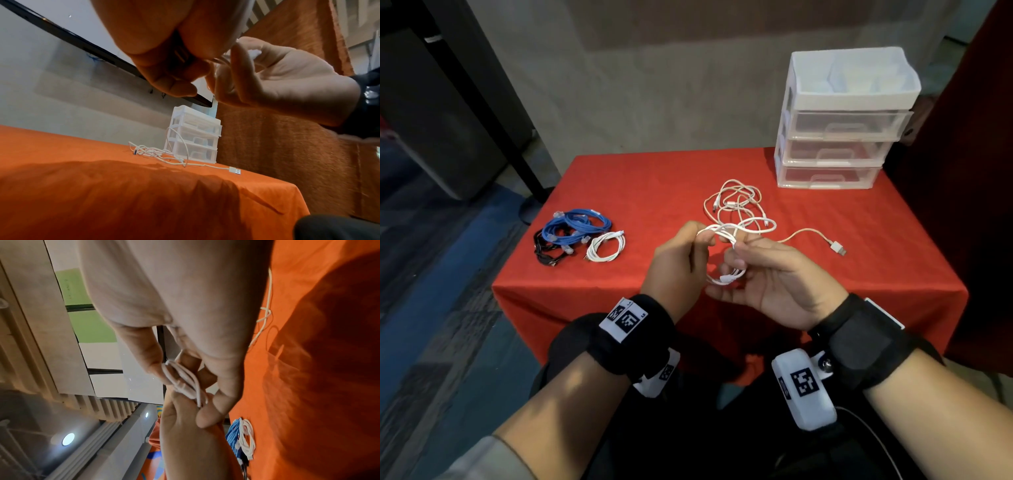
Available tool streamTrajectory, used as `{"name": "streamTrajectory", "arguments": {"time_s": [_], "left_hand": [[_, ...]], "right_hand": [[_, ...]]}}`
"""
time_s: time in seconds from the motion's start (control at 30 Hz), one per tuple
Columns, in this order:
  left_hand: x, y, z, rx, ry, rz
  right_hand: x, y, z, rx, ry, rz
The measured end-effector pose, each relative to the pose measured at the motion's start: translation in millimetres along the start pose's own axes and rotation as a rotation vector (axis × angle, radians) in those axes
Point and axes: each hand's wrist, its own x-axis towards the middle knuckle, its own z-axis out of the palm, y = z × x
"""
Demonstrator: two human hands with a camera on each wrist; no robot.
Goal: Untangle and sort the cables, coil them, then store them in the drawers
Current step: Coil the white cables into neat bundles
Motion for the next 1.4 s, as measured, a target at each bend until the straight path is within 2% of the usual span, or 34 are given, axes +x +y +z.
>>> {"name": "streamTrajectory", "arguments": {"time_s": [0.2,0.4,0.5,0.67,0.77,0.83,0.93,1.0,1.13,1.23,1.4], "left_hand": [[49,-22,25,-0.092,0.020,-0.024],[135,-61,49,-0.180,0.221,-0.100],[169,-85,50,-0.378,0.350,-0.279],[175,-127,46,-0.520,0.357,-0.439],[181,-132,44,-0.682,0.328,-0.528],[182,-128,45,-0.822,0.284,-0.595],[179,-119,45,-1.009,0.239,-0.696],[179,-114,45,-1.051,0.211,-0.700],[173,-99,54,-1.104,0.101,-0.656],[167,-84,64,-1.075,0.027,-0.605],[160,-62,78,-0.917,-0.018,-0.519]], "right_hand": [[48,-23,-15,-0.378,0.270,-0.125],[110,-64,-49,-0.820,0.390,-0.236],[129,-83,-77,-0.860,0.499,-0.272],[136,-94,-129,-0.717,0.665,-0.294],[141,-102,-146,-0.694,0.750,-0.312],[144,-104,-150,-0.808,0.837,-0.370],[143,-103,-149,-1.166,0.918,-0.453],[142,-102,-147,-1.081,0.843,-0.435],[147,-92,-132,-0.596,0.642,-0.369],[152,-81,-117,-0.419,0.606,-0.377],[150,-81,-92,-0.219,0.592,-0.484]]}}
